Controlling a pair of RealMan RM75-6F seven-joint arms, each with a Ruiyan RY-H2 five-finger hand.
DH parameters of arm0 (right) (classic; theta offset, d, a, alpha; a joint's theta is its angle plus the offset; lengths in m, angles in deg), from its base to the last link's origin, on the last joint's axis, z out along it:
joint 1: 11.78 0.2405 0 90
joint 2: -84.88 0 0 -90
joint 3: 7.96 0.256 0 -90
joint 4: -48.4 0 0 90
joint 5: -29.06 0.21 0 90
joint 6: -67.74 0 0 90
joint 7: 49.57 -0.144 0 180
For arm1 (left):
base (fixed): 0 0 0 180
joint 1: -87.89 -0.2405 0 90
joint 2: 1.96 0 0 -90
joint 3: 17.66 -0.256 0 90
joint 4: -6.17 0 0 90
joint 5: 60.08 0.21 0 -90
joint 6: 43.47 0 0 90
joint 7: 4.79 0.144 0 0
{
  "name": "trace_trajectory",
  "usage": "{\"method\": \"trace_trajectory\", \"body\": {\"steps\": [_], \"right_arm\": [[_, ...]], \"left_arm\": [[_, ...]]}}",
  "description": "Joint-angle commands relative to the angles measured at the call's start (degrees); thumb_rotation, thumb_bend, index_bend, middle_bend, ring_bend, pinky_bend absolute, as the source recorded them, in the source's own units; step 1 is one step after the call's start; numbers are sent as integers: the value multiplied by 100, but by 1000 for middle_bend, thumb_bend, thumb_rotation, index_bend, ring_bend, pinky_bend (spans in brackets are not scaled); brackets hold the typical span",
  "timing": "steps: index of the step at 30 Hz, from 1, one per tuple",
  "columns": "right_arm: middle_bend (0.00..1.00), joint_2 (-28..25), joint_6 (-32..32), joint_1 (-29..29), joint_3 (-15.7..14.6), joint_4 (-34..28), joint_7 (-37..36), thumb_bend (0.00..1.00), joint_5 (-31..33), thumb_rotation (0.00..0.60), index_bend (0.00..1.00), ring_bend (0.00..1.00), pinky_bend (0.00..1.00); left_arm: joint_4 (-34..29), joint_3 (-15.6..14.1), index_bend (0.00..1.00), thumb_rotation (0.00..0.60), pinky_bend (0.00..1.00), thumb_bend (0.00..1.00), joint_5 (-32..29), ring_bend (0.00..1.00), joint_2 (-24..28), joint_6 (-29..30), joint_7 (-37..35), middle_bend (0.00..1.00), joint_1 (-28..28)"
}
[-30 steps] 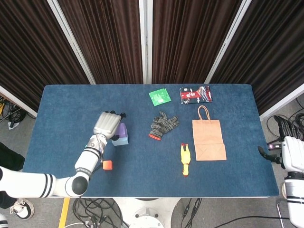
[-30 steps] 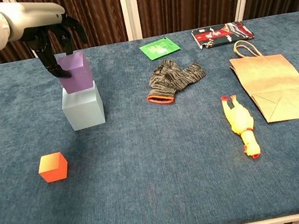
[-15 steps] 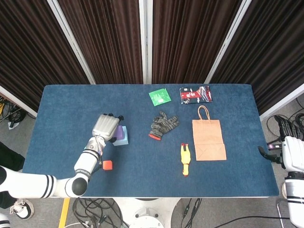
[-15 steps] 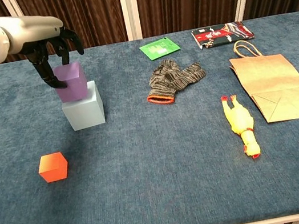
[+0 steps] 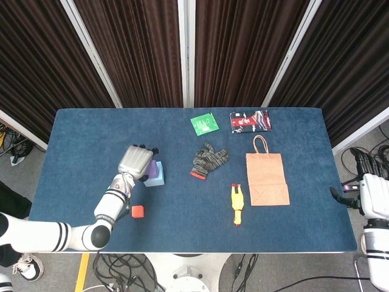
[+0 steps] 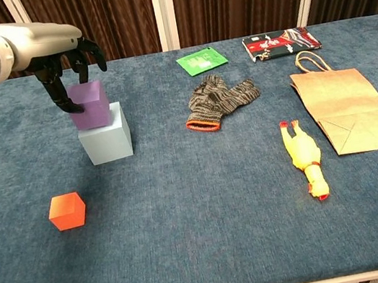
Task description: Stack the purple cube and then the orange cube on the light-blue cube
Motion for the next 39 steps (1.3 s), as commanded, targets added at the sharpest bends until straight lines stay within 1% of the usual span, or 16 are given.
{"method": "trace_trajectory", "body": {"steps": [1, 18, 20, 23, 25, 29, 32, 35, 37, 39], "right_arm": [[55, 4, -2, 1, -2, 4, 6, 152, 1, 600, 20, 0, 0], [55, 10, 27, 19, -2, 19, 20, 153, 31, 600, 21, 0, 0], [55, 14, 26, 19, -3, 23, 21, 152, 30, 600, 21, 0, 0], [55, 15, 29, 20, -5, 24, 22, 153, 30, 600, 20, 0, 0], [55, 15, 26, 19, -6, 24, 23, 152, 31, 600, 21, 0, 0], [55, 15, 38, 33, 4, 11, 39, 152, 50, 600, 21, 0, 0], [55, 4, 48, 36, 10, -3, 36, 152, 72, 600, 20, 0, 0], [55, -16, 50, 27, 11, -11, 1, 153, 67, 600, 21, 0, 0], [55, -24, 53, 26, 11, -13, -19, 152, 61, 600, 20, 0, 0], [55, -31, 66, 24, 2, -11, -28, 152, 54, 600, 21, 0, 0]], "left_arm": [[-7, 19, 306, 600, 320, 267, -18, 285, 4, -4, 3, 541, 15], [275, 45, 304, 600, 320, 267, -271, 285, -205, -159, -63, 530, 68], [259, 70, 281, 600, 320, 254, -232, 285, -180, -216, -162, 482, 39], [191, 116, 219, 600, 319, 203, -133, 284, -87, -313, -361, 359, -27], [135, 142, 196, 600, 319, 174, -81, 284, -13, -341, -450, 307, -53], [-25, 172, 183, 600, 317, 146, -57, 274, 161, -306, -500, 273, -71], [-293, 157, 181, 600, 315, 140, -94, 264, 414, -160, -434, 272, -93], [-652, 99, 181, 600, 315, 141, -132, 264, 740, 198, -409, 278, -233], [-893, 36, 182, 600, 317, 141, -7, 263, 926, 581, -499, 292, -440], [-1085, -94, 187, 600, 321, 141, 280, 264, 1099, 943, -596, 317, -690]]}}
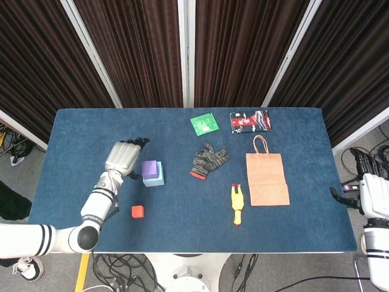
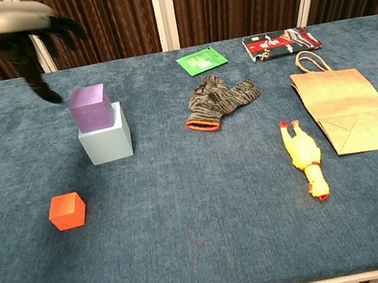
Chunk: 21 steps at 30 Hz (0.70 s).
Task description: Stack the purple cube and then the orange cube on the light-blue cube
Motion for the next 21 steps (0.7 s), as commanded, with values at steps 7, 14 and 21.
{"method": "trace_trajectory", "body": {"steps": [7, 14, 21], "right_arm": [[56, 4, 6, 1, -30, -11, 19, 153, -41, 600, 20, 0, 0], [56, -1, 37, 7, -31, 1, -8, 153, -21, 600, 20, 0, 0], [56, 43, 63, 44, -54, -11, 109, 153, -19, 600, 20, 0, 0]], "left_arm": [[-953, -751, 288, 600, 377, 142, 1408, 279, 950, 825, -616, 379, -1179], [-316, -1690, 372, 600, 382, 141, 4401, 287, 1030, 815, -1991, 449, -2250], [-115, -2115, 448, 600, 408, 142, 5360, 327, 842, 745, -2599, 498, -2793]]}}
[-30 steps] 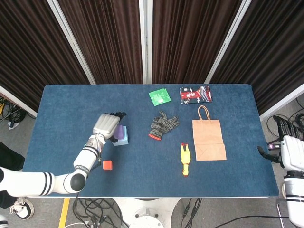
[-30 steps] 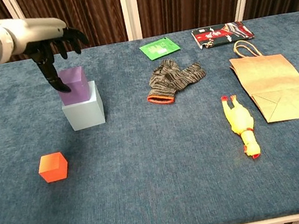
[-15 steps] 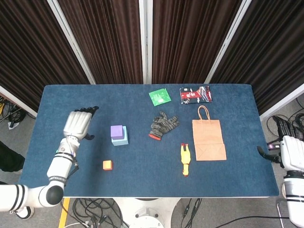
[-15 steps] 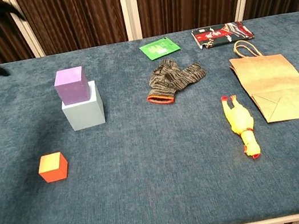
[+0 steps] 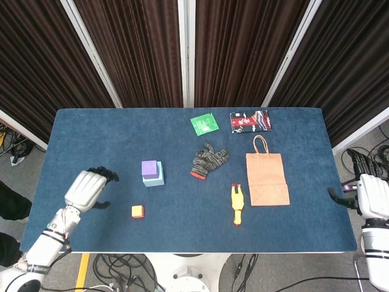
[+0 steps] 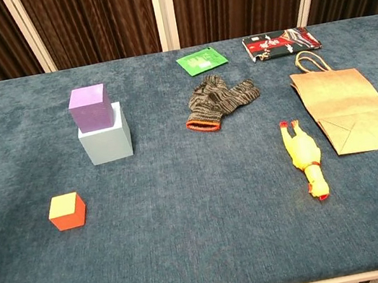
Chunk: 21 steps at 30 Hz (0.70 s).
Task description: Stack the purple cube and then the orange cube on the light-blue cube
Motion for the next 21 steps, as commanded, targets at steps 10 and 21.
{"method": "trace_trajectory", "body": {"steps": [10, 21], "right_arm": [[57, 53, 26, 39, -14, 10, 107, 152, 49, 600, 20, 0, 0], [57, 53, 75, 65, -8, 29, 97, 152, 86, 600, 20, 0, 0]], "left_arm": [[448, -286, 449, 600, 411, 146, 777, 346, -585, -357, -405, 517, -731], [797, 113, 419, 600, 411, 158, 717, 346, -1343, -544, -175, 511, -836]]}}
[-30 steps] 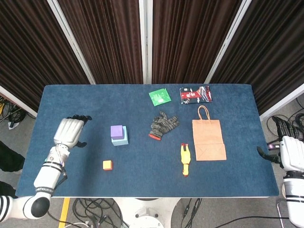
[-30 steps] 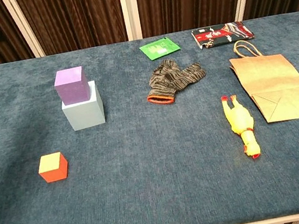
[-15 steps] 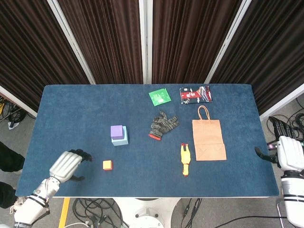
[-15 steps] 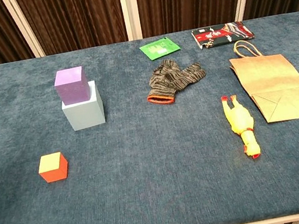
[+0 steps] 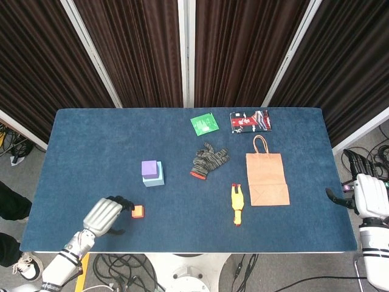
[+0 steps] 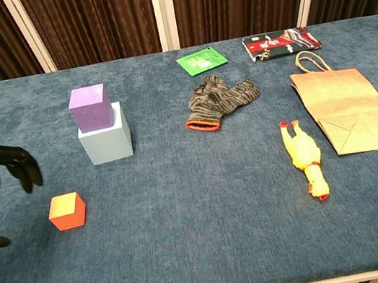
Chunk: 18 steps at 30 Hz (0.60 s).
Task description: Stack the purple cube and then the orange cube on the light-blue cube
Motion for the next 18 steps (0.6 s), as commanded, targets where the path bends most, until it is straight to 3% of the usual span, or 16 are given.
{"method": "trace_trajectory", "body": {"steps": [1, 7, 18], "right_arm": [[57, -1, 9, 2, -2, 6, -3, 152, 6, 600, 21, 0, 0], [58, -2, 18, 8, -5, 10, -5, 153, 10, 600, 21, 0, 0], [60, -22, 65, 21, -4, 25, -44, 152, 30, 600, 21, 0, 0]], "left_arm": [[126, 125, 415, 600, 411, 159, -60, 346, -201, -35, 113, 509, -41], [436, 361, 397, 600, 410, 162, -264, 345, -653, -36, 497, 500, -80], [942, 516, 372, 600, 408, 166, -350, 343, -1097, -100, 806, 485, -139]]}}
